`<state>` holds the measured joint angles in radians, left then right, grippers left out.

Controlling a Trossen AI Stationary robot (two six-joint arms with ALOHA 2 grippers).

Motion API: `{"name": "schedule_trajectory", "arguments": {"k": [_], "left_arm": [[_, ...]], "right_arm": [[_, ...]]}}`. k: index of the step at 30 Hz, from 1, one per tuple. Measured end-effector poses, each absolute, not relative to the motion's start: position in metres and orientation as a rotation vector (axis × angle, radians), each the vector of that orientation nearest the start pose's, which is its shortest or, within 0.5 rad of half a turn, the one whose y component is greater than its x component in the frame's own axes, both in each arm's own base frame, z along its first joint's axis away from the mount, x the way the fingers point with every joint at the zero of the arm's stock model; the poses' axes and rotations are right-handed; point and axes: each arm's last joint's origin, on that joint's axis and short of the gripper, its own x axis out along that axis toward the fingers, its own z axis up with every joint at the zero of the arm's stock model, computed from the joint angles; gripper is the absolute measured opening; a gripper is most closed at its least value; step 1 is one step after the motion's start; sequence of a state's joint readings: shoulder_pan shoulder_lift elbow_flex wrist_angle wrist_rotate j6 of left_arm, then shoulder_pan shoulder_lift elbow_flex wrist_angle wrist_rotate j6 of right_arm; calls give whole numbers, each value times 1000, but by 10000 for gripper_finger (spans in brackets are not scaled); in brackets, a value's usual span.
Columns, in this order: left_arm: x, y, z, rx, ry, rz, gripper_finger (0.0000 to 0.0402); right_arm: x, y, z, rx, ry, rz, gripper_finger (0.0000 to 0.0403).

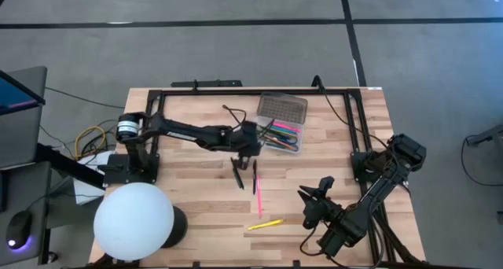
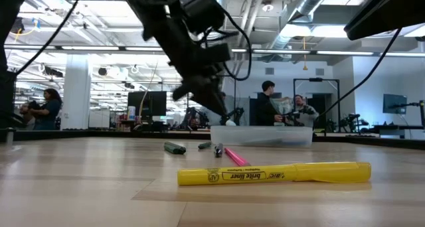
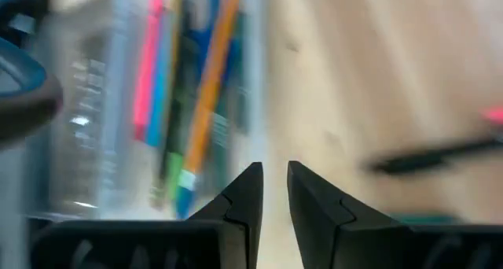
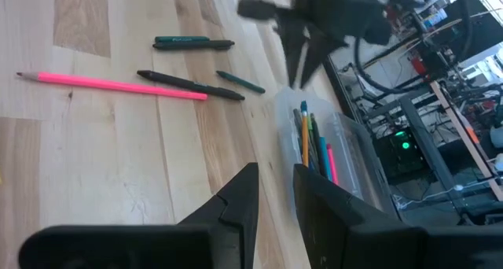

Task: Pick & place school supplies into a supply box
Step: Put the yellow pen into the black supply box

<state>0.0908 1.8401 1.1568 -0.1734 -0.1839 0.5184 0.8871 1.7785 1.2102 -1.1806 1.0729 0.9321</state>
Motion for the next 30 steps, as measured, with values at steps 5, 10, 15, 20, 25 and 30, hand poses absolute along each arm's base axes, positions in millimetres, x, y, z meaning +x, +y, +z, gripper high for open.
{"name": "schedule_trajectory", "arguments": {"k": [5, 10, 15, 20, 25, 30], "left_arm": [[361, 22, 170, 460, 1083, -141, 57], [350, 15, 165, 402, 1195, -204, 57], [345, 12, 163, 321, 1233, -266, 57], [335, 7, 150, 278, 1270, -333, 57], [328, -1, 138, 317, 1277, -325, 57], [327, -7, 137, 340, 1274, -315, 57]], "right_arm": [[210, 214, 200, -592, 748, -521, 75], [215, 209, 200, -583, 756, -544, 75], [221, 203, 200, -573, 766, -570, 75], [224, 200, 200, -564, 770, -582, 75], [223, 201, 200, -565, 769, -578, 75], [223, 201, 200, -561, 767, -579, 75]]}}
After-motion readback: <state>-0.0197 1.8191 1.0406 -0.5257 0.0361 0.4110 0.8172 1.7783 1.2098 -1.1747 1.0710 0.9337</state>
